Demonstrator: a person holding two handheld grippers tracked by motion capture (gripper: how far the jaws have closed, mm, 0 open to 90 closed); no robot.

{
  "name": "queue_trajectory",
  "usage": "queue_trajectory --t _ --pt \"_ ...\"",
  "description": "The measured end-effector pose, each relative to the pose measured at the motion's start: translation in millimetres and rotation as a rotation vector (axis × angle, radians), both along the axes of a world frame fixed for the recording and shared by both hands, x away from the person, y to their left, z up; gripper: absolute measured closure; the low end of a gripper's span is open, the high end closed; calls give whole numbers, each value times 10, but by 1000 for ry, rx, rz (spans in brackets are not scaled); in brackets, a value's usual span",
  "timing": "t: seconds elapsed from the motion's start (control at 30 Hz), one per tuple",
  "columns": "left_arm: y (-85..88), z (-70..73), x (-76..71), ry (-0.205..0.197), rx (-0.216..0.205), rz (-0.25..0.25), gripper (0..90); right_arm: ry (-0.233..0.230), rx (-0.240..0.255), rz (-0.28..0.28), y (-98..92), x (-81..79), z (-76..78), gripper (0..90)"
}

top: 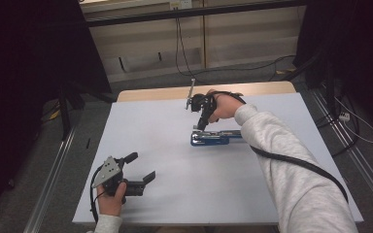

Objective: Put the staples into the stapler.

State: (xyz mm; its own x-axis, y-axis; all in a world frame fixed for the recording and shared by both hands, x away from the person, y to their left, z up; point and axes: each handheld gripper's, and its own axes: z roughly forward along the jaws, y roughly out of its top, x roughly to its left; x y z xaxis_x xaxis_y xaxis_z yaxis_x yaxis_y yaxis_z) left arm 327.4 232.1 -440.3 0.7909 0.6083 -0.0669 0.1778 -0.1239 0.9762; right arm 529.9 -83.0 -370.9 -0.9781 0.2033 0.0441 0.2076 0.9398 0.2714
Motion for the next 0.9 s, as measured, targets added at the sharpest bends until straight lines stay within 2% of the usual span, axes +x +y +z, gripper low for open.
queue_trajectory --t 0.23,0.3,0.33,0.4,0.5,0.53,0.6,0.73,0.9 --pt "0 0 1 -1 2 3 36 20 5 -5 6 -13 -95 787" --pt "0 0 1 -1 2 3 36 22 -8 -8 4 -13 -103 787" --pt "0 0 1 -2 3 3 36 26 12 -9 7 -11 -128 787" --pt "0 0 1 -2 3 4 37 20 -2 -5 9 -6 -143 787" --pt "1 1 1 -2 2 3 37 26 2 -5 15 -7 -160 787" --pt "1 1 1 -3 2 3 37 33 -10 -19 17 -15 -157 787" --pt "0 2 -1 -2 -1 -4 37 25 6 -6 21 -3 -176 787" --pt "-4 0 -1 0 2 -6 37 25 2 1 15 11 -193 787" --pt "-3 1 -1 0 3 -6 37 35 -6 -15 14 2 -216 786"
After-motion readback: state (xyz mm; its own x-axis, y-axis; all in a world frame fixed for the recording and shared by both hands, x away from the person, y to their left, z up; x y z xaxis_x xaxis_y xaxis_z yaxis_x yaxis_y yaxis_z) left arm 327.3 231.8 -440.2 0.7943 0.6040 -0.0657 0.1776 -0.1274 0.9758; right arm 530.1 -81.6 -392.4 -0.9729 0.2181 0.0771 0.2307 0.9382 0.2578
